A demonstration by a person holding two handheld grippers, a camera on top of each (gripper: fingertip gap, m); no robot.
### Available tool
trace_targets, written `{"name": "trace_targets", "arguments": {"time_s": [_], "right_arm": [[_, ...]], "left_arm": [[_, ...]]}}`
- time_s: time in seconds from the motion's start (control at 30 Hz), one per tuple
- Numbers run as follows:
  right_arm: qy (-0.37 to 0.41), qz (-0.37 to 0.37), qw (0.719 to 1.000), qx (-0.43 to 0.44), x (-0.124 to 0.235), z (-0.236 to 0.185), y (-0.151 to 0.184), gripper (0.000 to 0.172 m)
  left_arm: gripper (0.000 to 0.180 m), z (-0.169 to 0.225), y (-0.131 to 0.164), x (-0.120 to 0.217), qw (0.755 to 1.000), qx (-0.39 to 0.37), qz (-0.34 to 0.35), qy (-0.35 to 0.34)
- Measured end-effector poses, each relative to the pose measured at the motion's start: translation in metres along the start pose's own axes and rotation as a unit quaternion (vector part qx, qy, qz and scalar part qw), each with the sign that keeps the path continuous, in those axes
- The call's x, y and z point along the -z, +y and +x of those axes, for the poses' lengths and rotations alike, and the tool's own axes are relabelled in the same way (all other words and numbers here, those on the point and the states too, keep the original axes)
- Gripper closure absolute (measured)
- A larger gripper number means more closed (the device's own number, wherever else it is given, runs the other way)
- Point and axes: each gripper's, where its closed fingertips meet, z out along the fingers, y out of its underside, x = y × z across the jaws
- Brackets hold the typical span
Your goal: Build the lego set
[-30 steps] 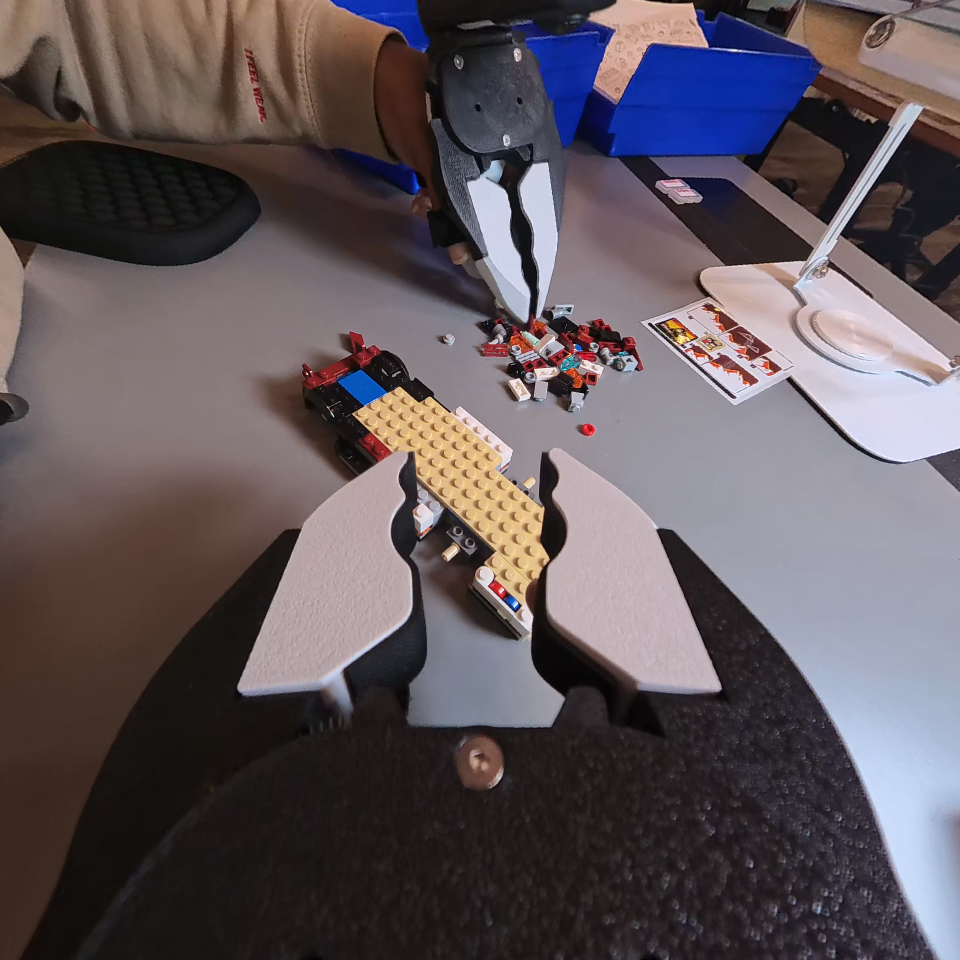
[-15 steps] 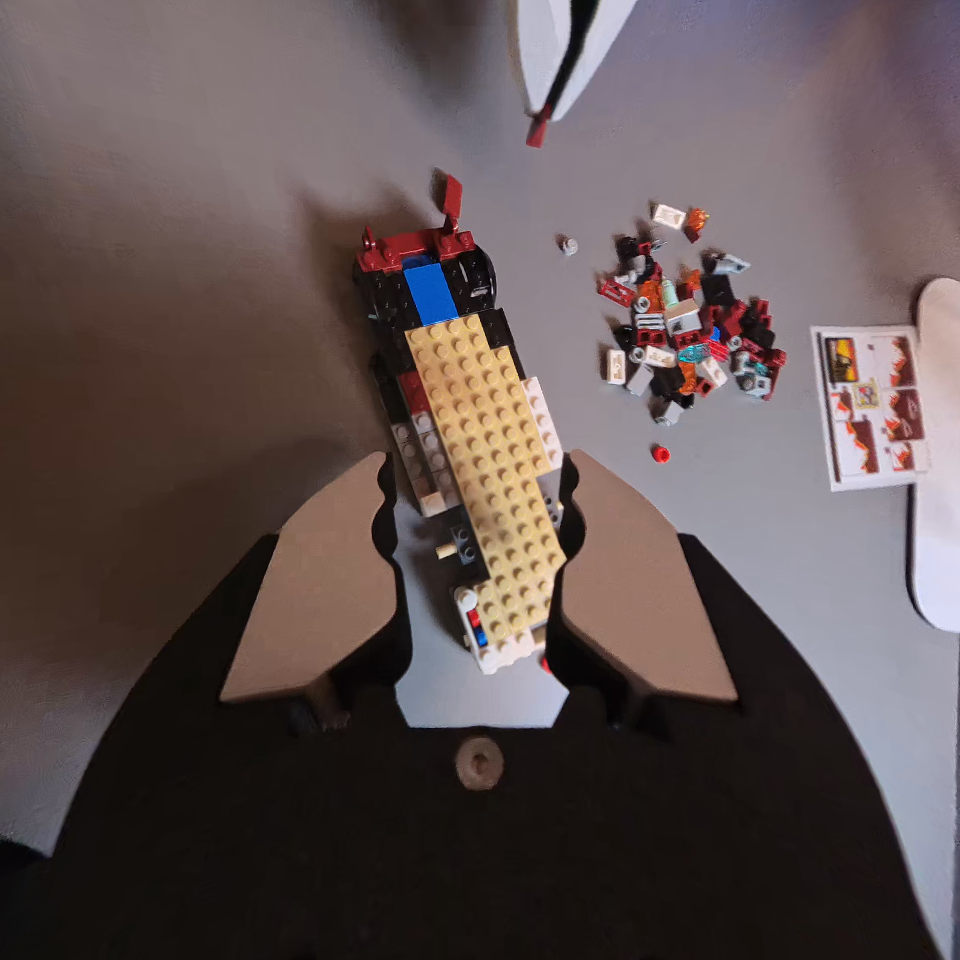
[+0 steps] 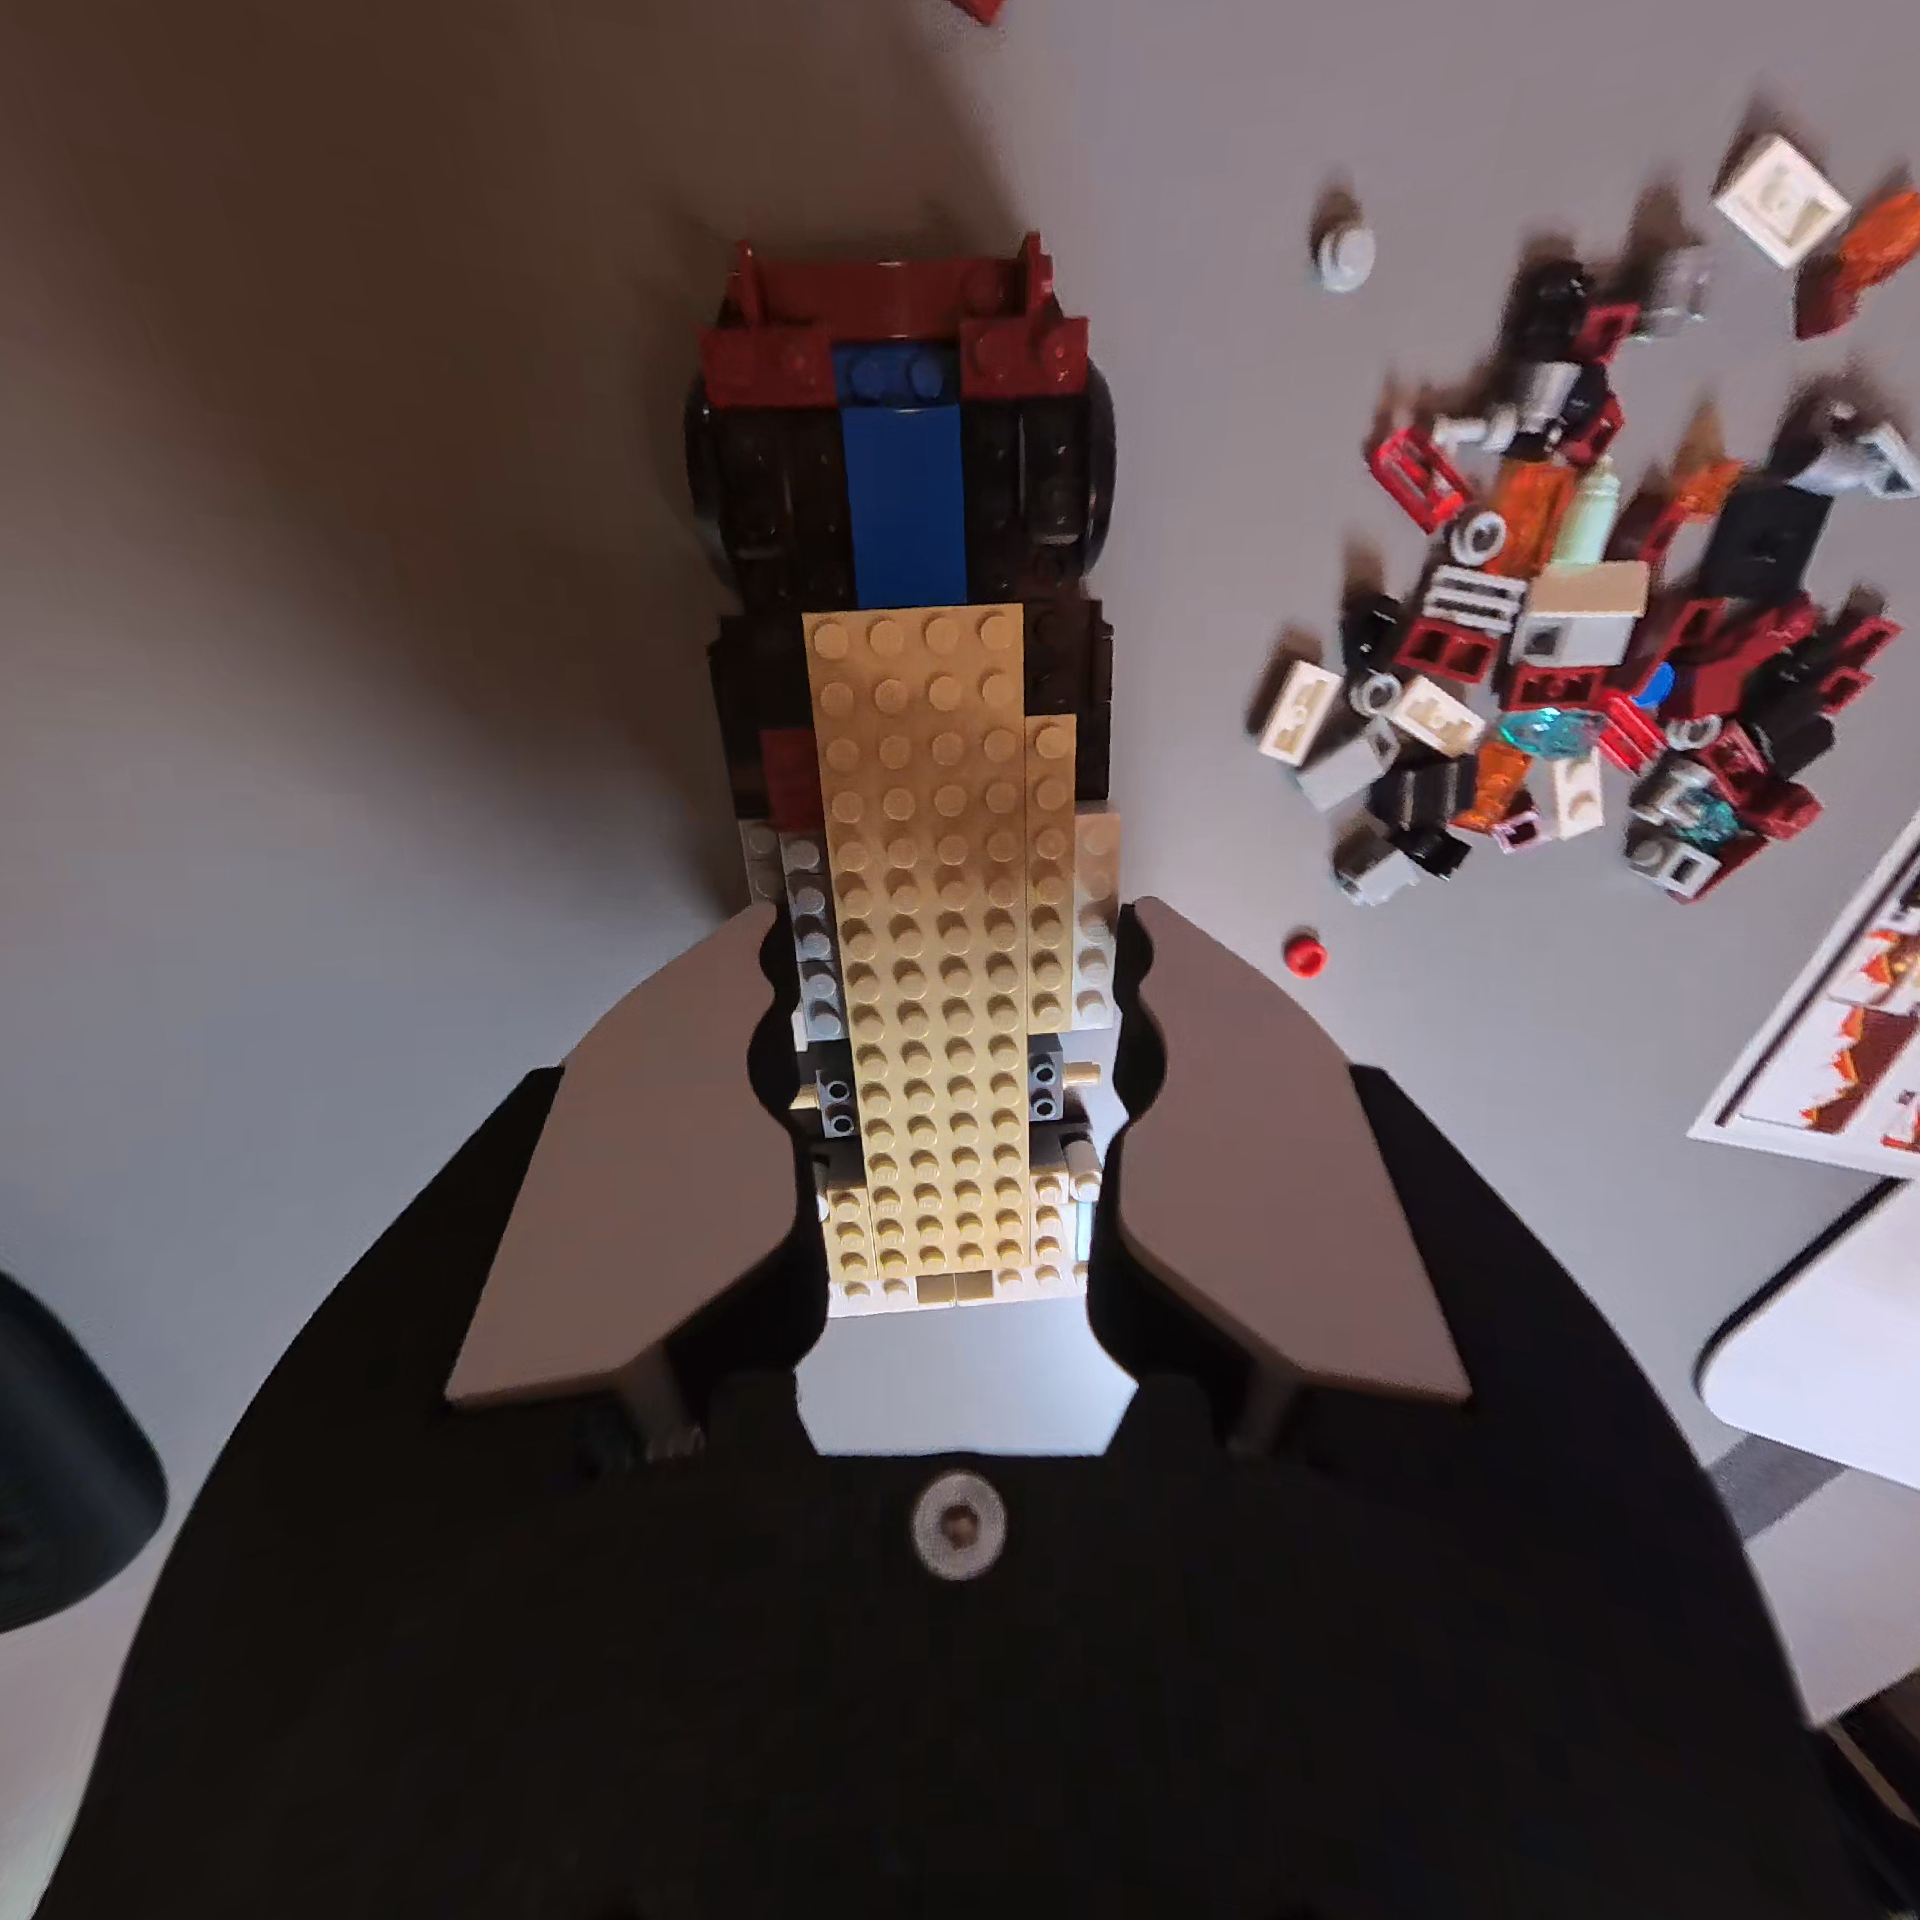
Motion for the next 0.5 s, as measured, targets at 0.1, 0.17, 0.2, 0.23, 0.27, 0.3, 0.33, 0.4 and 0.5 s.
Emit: {"name": "trace_targets", "arguments": {"time_s": [0.1,0.17,0.2,0.23,0.27,0.3,0.33,0.4,0.5], "right_arm": [[0.010,0.007,1.000,-0.019,0.001,0.009,0.005,0.113],[0.017,0.021,0.999,-0.031,0.005,0.010,0.003,0.114],[0.024,0.029,0.999,-0.036,0.008,0.010,0.002,0.113],[0.031,0.039,0.998,-0.041,0.012,0.010,0.000,0.112],[0.036,0.052,0.997,-0.045,0.015,0.009,-0.003,0.111],[0.042,0.065,0.996,-0.049,0.019,0.008,-0.006,0.111],[0.047,0.075,0.995,-0.053,0.021,0.007,-0.008,0.110],[0.053,0.078,0.994,-0.057,0.022,0.005,-0.007,0.106],[0.059,0.067,0.994,-0.057,0.016,0.006,-0.003,0.100]], "left_arm": [[0.169,-0.004,0.000,0.002,1.000,-0.002,0.002,-0.002],[0.167,-0.009,-0.001,0.005,1.000,-0.005,0.004,-0.013],[0.166,-0.012,-0.003,0.008,1.000,-0.011,0.008,-0.021],[0.166,-0.015,-0.005,0.010,0.999,-0.020,0.014,-0.028],[0.166,-0.019,-0.008,0.012,0.999,-0.028,0.018,-0.038],[0.166,-0.022,-0.011,0.013,0.998,-0.037,0.019,-0.047],[0.165,-0.023,-0.014,0.013,0.997,-0.050,0.023,-0.050],[0.161,-0.025,-0.021,0.008,0.995,-0.074,0.022,-0.060],[0.154,-0.027,-0.028,-0.005,0.992,-0.109,0.016,-0.068]]}}
